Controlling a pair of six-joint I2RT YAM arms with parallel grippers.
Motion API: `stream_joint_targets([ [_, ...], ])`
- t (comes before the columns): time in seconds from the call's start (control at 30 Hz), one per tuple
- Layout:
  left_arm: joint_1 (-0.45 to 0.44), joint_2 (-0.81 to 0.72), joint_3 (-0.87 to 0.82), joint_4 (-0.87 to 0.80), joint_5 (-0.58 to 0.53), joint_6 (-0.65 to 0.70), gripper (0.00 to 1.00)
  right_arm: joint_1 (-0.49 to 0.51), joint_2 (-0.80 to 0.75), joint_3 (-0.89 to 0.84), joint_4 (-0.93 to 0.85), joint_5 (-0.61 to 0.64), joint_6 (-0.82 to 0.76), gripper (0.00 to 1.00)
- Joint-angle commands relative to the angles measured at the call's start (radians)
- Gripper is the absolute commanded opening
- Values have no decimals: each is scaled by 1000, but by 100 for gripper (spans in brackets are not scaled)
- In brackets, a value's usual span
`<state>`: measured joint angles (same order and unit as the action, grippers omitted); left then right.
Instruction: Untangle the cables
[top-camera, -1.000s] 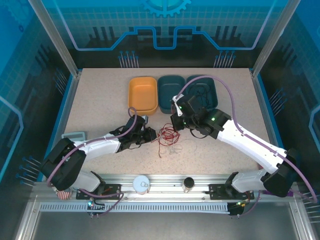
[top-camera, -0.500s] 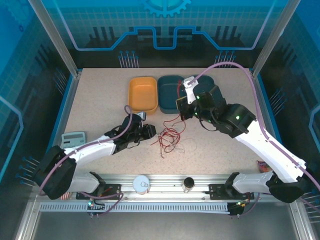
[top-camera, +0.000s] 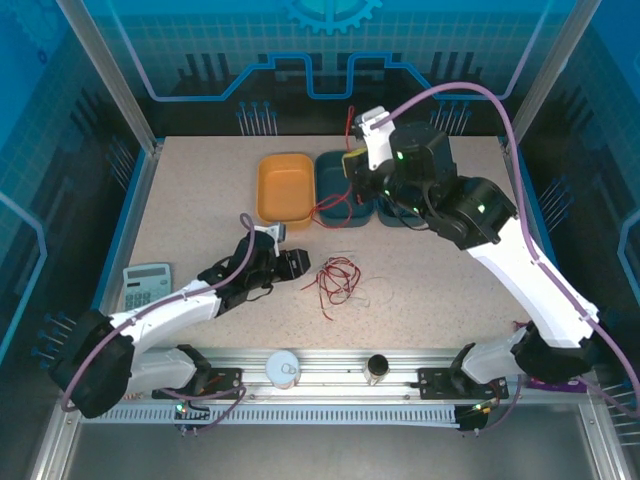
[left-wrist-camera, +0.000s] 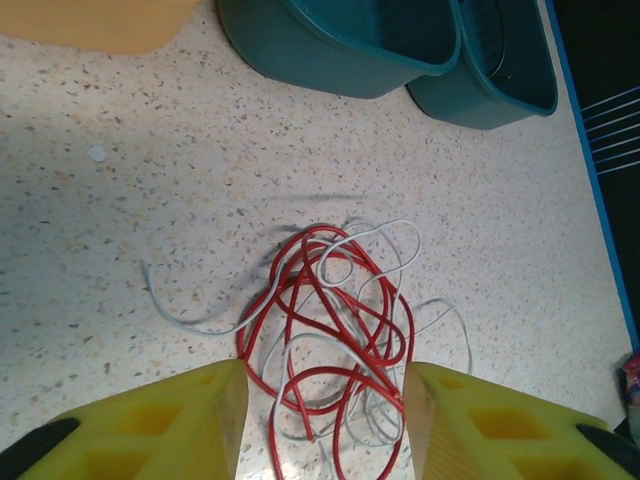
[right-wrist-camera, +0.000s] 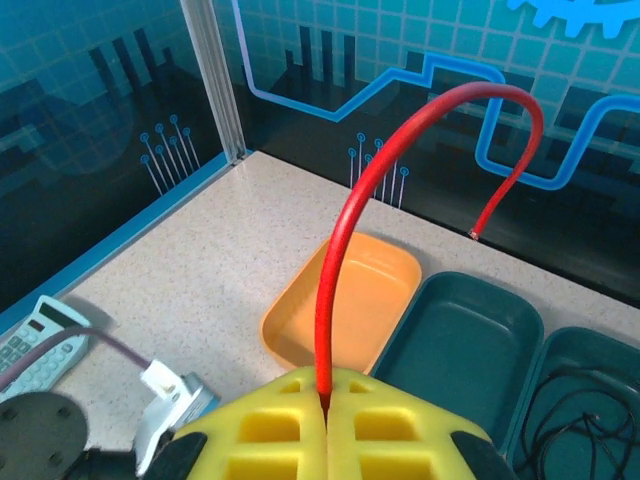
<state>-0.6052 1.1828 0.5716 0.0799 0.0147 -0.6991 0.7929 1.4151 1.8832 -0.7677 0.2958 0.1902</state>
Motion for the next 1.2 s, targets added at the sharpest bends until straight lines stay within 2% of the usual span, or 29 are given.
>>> stream_joint_targets([
  [0.0,-3,-61,-17,-40,-38,19,54,-62,76,47,25,-27,-29,0],
  [0.1,-3,-110,-27,-80,-68,30,68,-120,159,83,50,-49,-35,0],
  [0.2,-3,-156,-35,-124,-96,40,77,-170,248,129,66,-47,-40,0],
  [0.5,-2,-230,-60,-198,-128,47,99,-277,510,256,104,-47,-57,0],
  [0.87,4,-255,-58,-244,-156,51,99,-353,741,291,50,-230,17,0],
  [1.17,4,-259,-61,-252,-167,49,99,-414,811,255,-56,-340,106,16],
])
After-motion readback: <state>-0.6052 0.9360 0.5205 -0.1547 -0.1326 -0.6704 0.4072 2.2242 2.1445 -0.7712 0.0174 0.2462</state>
